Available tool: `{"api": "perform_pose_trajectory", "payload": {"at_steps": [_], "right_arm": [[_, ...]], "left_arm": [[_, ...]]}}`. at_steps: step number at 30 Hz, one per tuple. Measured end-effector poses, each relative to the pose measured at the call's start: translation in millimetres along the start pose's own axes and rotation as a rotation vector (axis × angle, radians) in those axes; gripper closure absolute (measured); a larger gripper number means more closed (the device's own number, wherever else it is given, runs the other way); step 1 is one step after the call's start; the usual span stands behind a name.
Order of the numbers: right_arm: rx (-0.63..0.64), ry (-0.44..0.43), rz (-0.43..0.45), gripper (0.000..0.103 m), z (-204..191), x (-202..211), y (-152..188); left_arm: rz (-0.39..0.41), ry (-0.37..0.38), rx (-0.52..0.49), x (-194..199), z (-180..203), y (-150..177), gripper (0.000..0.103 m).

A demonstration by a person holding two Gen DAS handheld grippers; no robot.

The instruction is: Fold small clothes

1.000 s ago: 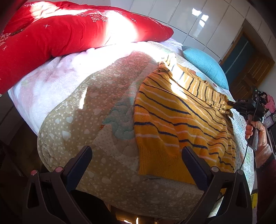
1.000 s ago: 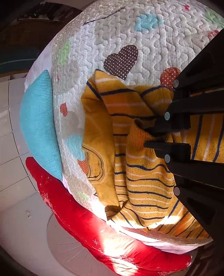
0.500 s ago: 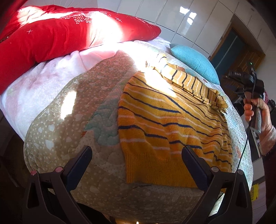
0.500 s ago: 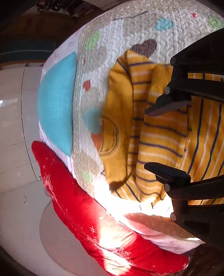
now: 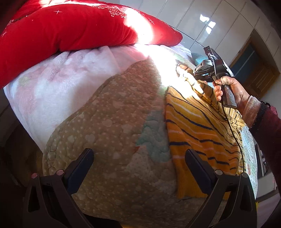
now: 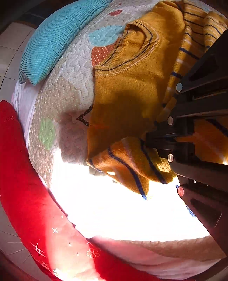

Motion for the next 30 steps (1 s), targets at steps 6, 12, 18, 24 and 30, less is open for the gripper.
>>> {"api": "perform_pose_trajectory", "payload": {"at_steps": [6,12,18,24,30], "right_arm": [[-0.071,0.062,-0.025,0.098,14,-21,-25],[-0.1,-0.057,0.039,0.061,35,47,-2],[-0.106,-0.191,0.087,0.054,100,150,65],[-0.106,-0.042,0.232,0.051,221,255,130],[-0.092,0.353,0.359,0.039,351,338,176]], "left_arm": [[0.021,0.013,0.003,1,-3,-2,0.0],[0.007,0.044,-0.068,1,12,5,0.0],[-0.059,0.113,-0.039,12,28,17,0.0],[0.007,0.036,-0.065,41,31,6,0.0],[0.024,0.077,-0.052,41,29,-10,0.0]]}}
Point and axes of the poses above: each gripper's, at about its wrist camera, not at the fingertips, and x roughly against the way its jaws point, z to its right, y to its underside, the point moved 7 cm from there along -x, roughly the way its jaws point, and after that the axes turned 11 degrees about -x, right-handed, at the moved point
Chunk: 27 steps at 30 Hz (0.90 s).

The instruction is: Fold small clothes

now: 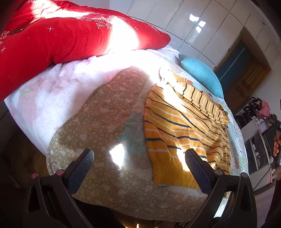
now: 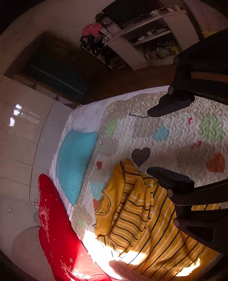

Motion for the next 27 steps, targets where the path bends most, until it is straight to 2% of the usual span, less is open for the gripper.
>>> {"api": "perform_pose_trajectory", "payload": {"at_steps": [1,4,7,9,13,16,18,22,24,27], "right_arm": [[-0.031,-0.046,-0.019,0.038,12,5,14],[-0.154,-0.28,-0.108,0.037,-1,17,70],[-0.274,-0.503,-0.206,0.037,-46,-1,136],[-0.341,-0.599,-0.264,0.037,-75,-21,175],[-0.461,-0.684,-0.351,0.037,-107,-51,225],[-0.505,-0.726,-0.344,0.037,-119,-57,236],[-0.493,-0.736,-0.321,0.037,-128,-55,236],[-0.497,-0.832,-0.321,0.037,-149,-47,234],[-0.503,-0.873,-0.325,0.037,-161,-45,234],[-0.536,-0.931,-0.329,0.037,-176,-42,236]], "left_arm": [[-0.001,0.016,-0.004,-3,1,-3,0.0],[-0.014,0.081,-0.014,-17,11,-9,0.0],[-0.037,0.161,-0.029,-33,25,-13,0.0],[-0.067,0.192,-0.037,-48,32,-14,0.0],[-0.127,0.224,-0.033,-77,42,-13,0.0],[-0.127,0.235,-0.062,-87,52,-13,0.0],[-0.132,0.272,-0.058,-90,58,-13,0.001],[-0.149,0.343,-0.023,-94,68,-11,0.021],[-0.15,0.372,0.008,-96,71,-8,0.024],[-0.138,0.376,0.031,-94,70,-6,0.027]]}}
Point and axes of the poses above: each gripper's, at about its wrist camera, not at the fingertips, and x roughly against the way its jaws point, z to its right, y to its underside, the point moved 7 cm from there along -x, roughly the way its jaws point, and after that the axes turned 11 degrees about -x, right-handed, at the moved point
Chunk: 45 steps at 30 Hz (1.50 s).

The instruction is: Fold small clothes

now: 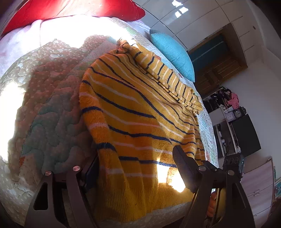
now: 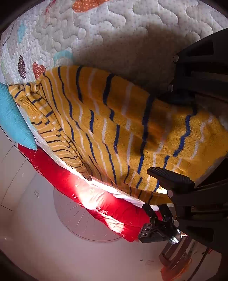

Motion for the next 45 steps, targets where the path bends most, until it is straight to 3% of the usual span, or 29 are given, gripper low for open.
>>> {"api": "perform_pose_trajectory", "payload": {"at_steps": [2,5,9,10,11,12,14,18,23,27,30,33,36,38,42,43,45], "right_arm": [[-0.001,-0.006,0.026,0.037,-5,-4,7],[-0.023,0.001,0.072,0.045,-5,-2,14],[-0.111,0.051,0.086,0.088,9,-1,10],[-0.134,0.05,0.075,0.09,12,-2,8],[-0.145,0.041,0.066,0.09,13,-3,6],[-0.146,0.041,0.062,0.091,13,-3,5],[-0.142,0.025,0.059,0.091,9,1,3],[-0.115,-0.047,0.074,0.092,-6,26,9],[-0.109,-0.062,0.089,0.093,-4,59,34],[-0.144,0.001,0.075,0.094,23,66,56],[-0.18,-0.007,0.057,0.093,37,66,62],[-0.155,-0.003,0.058,0.089,33,65,61],[-0.15,-0.003,0.038,0.069,32,60,62],[-0.143,0.003,0.037,0.068,30,56,64],[-0.092,0.048,0.035,0.071,25,55,67],[-0.085,0.058,0.032,0.084,24,55,68],[-0.091,0.049,0.016,0.091,19,54,70]], "left_arm": [[0.003,0.004,0.016,1,-2,2,0.029],[-0.002,-0.018,0.039,0,-4,3,0.032],[-0.01,-0.08,0.028,-4,0,3,0.033],[-0.019,-0.101,0.016,-6,1,2,0.044],[-0.041,-0.126,0.007,-10,1,3,0.075],[-0.073,-0.154,0.005,-14,0,4,0.093],[-0.082,-0.162,0.015,-14,1,4,0.095],[-0.024,-0.166,-0.034,14,21,6,0.095],[0.029,-0.144,-0.048,54,38,28,0.096],[0.003,-0.16,-0.036,58,28,55,0.096],[-0.025,-0.174,-0.005,53,13,65,0.095],[-0.019,-0.162,0.007,52,12,65,0.095],[-0.005,-0.169,-0.026,52,19,63,0.095],[-0.011,-0.172,-0.046,46,25,63,0.095],[-0.054,-0.154,-0.042,33,23,70,0.095],[-0.067,-0.151,-0.042,29,24,72,0.095],[-0.08,-0.149,-0.06,28,27,75,0.095]]}}
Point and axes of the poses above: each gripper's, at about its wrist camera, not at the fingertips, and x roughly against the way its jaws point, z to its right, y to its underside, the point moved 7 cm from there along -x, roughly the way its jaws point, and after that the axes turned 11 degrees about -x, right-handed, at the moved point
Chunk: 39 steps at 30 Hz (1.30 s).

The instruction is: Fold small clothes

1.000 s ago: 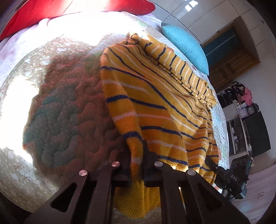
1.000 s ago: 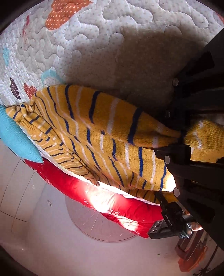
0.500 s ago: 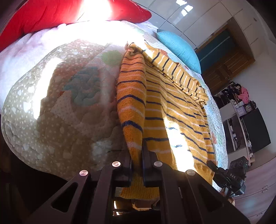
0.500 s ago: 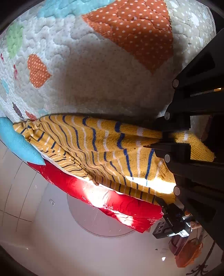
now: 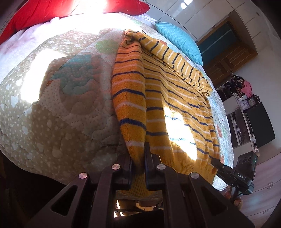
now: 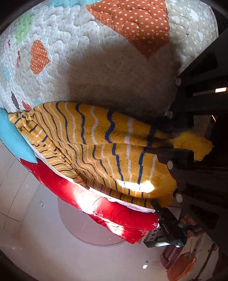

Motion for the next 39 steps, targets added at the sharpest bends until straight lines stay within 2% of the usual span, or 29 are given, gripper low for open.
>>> {"api": "perform_pose_trajectory", "payload": {"at_steps": [4,7,11,14,16,17,19,20,21,23,25,28,31,33,35,39], "right_arm": [[-0.008,-0.06,0.012,0.092,-16,11,-14],[0.016,-0.12,0.02,0.092,-42,16,-44],[0.071,-0.151,0.067,0.092,-82,9,-117],[0.059,-0.146,0.107,0.091,-100,-13,-187],[0.011,-0.084,0.135,0.085,-93,-39,-234],[-0.026,-0.037,0.144,0.082,-83,-52,-253],[-0.094,0.052,0.142,0.077,-59,-74,-279],[-0.117,0.074,0.148,0.077,-51,-79,-285],[-0.135,0.07,0.148,0.075,-45,-81,-289],[-0.152,0.04,0.145,0.066,-41,-78,-290],[-0.121,0.046,0.16,0.059,-44,-68,-288],[-0.006,0.12,0.206,0.056,-58,-50,-279],[0.132,0.223,0.308,0.056,-79,-30,-264],[0.217,0.261,0.349,0.055,-93,-24,-246],[0.299,0.269,0.325,0.055,-106,-33,-225],[0.426,0.312,0.151,0.056,-111,-89,-193]], "left_arm": [[0.018,0.016,-0.006,12,0,-13,0.095],[0.039,0.056,0.024,16,-2,-40,0.095],[0.087,0.058,0.002,6,4,-113,0.095],[0.117,0.05,-0.003,-21,6,-191,0.094],[0.116,0.036,-0.021,-48,3,-241,0.093],[0.117,-0.003,-0.017,-62,-3,-262,0.09],[0.096,-0.054,0.027,-84,-18,-287,0.085],[0.088,-0.044,0.064,-90,-23,-294,0.082],[0.095,-0.013,0.104,-89,-28,-297,0.078],[0.133,0.048,0.139,-79,-31,-298,0.047],[0.159,0.034,0.112,-65,-32,-291,0.032],[0.139,-0.025,0.052,-52,-32,-275,0.031],[0.117,-0.093,-0.026,-43,-27,-246,0.031],[0.119,-0.124,-0.094,-39,-19,-228,0.031],[0.126,-0.167,-0.141,-41,-14,-212,0.031],[0.185,-0.238,-0.176,-49,-14,-194,0.031]]}}
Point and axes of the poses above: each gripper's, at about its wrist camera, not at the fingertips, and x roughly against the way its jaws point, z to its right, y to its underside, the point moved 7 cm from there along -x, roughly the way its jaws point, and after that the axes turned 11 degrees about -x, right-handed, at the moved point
